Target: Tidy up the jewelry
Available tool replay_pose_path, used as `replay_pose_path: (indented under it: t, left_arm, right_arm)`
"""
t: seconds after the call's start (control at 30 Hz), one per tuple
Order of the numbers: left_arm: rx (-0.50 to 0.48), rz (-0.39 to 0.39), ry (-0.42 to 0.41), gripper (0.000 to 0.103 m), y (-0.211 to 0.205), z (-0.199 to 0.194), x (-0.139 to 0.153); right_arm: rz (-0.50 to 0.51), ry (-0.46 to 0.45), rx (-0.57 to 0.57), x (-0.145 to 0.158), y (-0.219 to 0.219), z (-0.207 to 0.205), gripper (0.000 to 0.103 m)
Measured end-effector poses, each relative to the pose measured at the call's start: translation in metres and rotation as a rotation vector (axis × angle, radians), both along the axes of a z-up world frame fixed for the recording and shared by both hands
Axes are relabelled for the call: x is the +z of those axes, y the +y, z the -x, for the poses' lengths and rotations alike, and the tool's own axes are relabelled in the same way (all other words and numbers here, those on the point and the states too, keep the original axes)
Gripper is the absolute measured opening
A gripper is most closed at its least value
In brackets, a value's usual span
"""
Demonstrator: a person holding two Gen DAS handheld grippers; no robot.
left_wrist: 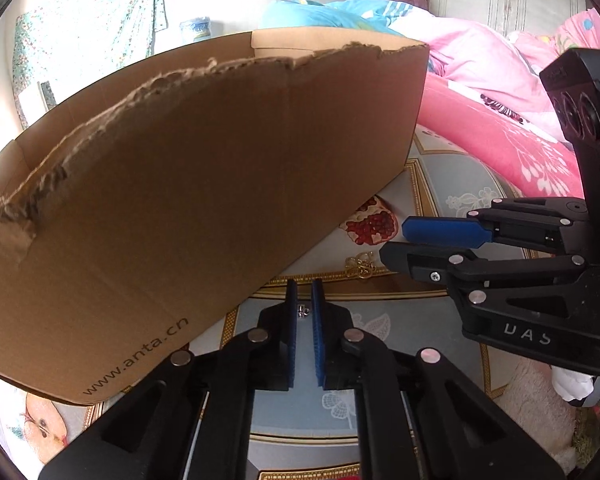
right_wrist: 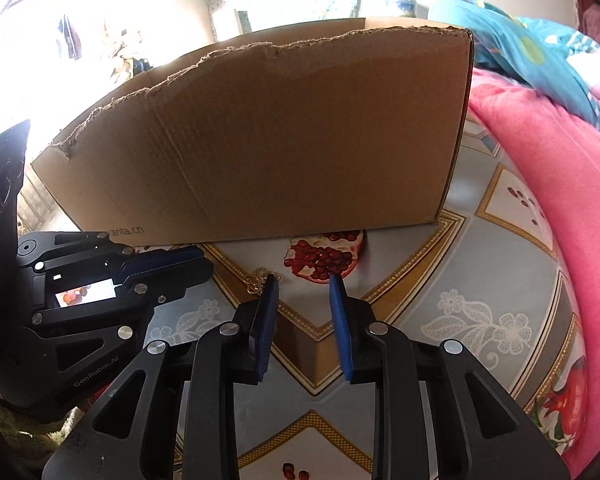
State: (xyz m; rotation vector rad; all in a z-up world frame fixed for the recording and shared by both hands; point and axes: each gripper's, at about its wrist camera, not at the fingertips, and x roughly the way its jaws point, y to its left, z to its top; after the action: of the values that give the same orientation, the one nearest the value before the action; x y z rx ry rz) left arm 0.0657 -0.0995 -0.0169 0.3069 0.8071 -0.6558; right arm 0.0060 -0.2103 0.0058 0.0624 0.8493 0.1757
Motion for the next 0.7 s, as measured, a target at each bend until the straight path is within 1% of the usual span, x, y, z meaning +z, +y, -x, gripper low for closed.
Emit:
replay_pose_path:
  t: [0.23,0.43,0.7]
  left_arm:
    - [0.016,0.0,0.05,0.007,0.009,0.005,0.002]
    - [0.039,-0.001,0.071,0.007,0.021,0.017,0.002]
    - [0.086,0.025,0.062,0.007,0.034,0.031,0.001]
  right_arm:
    - [0.001,0.002,-0.001,-0.001,-0.006,0.002,0.025]
    - [0.009,-0.016,0.005,0.007,0.001,0.003,0.025]
    - [0.016,0.0,0.038,0.009,0.007,0.003,0.025]
